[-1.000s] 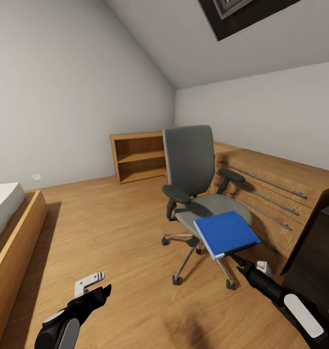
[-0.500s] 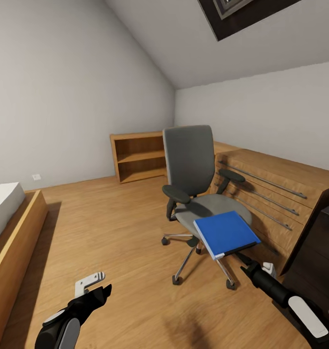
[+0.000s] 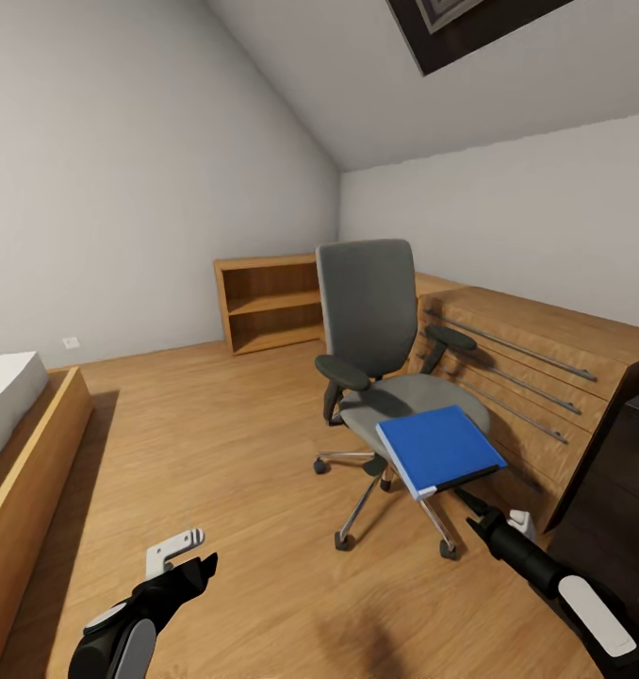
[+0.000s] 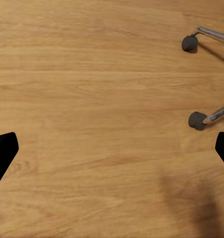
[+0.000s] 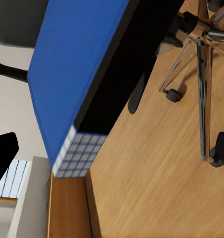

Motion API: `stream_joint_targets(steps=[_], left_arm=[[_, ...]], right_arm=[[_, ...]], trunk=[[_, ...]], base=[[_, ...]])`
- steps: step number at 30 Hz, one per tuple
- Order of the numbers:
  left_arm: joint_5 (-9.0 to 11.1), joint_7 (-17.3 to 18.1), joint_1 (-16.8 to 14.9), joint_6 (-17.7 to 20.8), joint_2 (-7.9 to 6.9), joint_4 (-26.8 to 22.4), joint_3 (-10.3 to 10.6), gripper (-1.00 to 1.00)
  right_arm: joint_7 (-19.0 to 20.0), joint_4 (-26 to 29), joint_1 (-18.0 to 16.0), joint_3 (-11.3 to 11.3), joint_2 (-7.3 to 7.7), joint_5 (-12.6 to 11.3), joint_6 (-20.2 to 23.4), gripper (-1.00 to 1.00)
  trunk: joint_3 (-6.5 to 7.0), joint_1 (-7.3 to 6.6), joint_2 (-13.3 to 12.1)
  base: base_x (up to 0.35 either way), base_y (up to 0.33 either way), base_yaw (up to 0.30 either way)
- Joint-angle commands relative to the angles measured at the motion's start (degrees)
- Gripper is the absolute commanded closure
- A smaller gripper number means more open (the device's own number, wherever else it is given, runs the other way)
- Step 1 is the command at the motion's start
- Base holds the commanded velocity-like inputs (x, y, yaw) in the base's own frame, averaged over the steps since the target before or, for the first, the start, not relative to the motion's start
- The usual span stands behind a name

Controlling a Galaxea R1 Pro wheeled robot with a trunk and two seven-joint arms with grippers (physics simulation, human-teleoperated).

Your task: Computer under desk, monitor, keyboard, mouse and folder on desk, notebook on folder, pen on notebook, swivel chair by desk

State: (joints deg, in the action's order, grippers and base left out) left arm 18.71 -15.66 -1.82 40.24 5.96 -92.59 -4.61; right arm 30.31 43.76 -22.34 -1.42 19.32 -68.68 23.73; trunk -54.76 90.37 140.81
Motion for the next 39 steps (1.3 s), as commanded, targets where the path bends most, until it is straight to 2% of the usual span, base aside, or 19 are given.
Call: stream_joint_targets(steps=[1, 4, 7, 12, 19, 23, 26, 39], left_arm=[[0.62, -0.43, -0.06, 0.24, 0.03, -0.06, -0.07, -1.0], [0.61, -0.37, -0.05, 0.25, -0.02, -0.05, -0.11, -1.0], [0.58, -0.35, -0.05, 0.17, -0.09, -0.03, -0.17, -1.0], [0.58, -0.27, -0.03, 0.01, -0.15, 0.03, -0.18, -1.0], [0.54, -0.27, -0.03, 0.0, -0.16, 0.17, -0.14, -1.0], [0.54, -0.32, -0.05, 0.01, -0.16, 0.26, -0.14, -1.0], [0.54, -0.33, -0.07, 0.01, -0.16, 0.25, -0.14, -1.0], [0.54, -0.27, -0.03, -0.06, -0.08, 0.25, -0.16, -1.0]], right_arm=[[0.04, -0.03, -0.05, -0.17, -0.01, -0.79, 0.28, -1.0], [0.13, -0.06, -0.06, -0.09, -0.98, -1.78, 0.14, -1.0], [0.23, -0.08, -0.07, 0.38, -2.82, -3.58, 0.0, -1.0], [0.21, -0.1, -0.07, 1.17, -3.98, -5.33, -0.07, -1.0], [0.14, -0.25, -0.07, 1.79, -4.24, -5.73, -0.14, -1.0], [0.05, -0.55, -0.07, 5.05, -4.28, -5.75, -0.17, -1.0], [0.02, -2.27, -0.07, 6.57, -4.28, -5.76, -0.15, -1.0], [0.01, -3.64, -0.07, 7.11, -4.29, -5.76, -0.17, -1.0]], trunk=[[-0.06, -0.01, 0.03], [-0.06, -0.01, 0.03], [-0.06, -0.01, 0.03], [-0.06, -0.01, 0.03], [-0.06, -0.01, 0.03], [-0.06, -0.01, 0.03], [-0.06, -0.01, 0.03], [-0.06, -0.01, 0.03]], base=[[0.0, 0.0, 0.0], [0.0, 0.0, 0.0], [0.0, 0.0, 0.0], [0.054, 0.0, 0.0], [0.155, 0.0, 0.0], [0.029, 0.0, 0.0], [0.007, 0.0, 0.0], [0.0, 0.0, 0.0]])
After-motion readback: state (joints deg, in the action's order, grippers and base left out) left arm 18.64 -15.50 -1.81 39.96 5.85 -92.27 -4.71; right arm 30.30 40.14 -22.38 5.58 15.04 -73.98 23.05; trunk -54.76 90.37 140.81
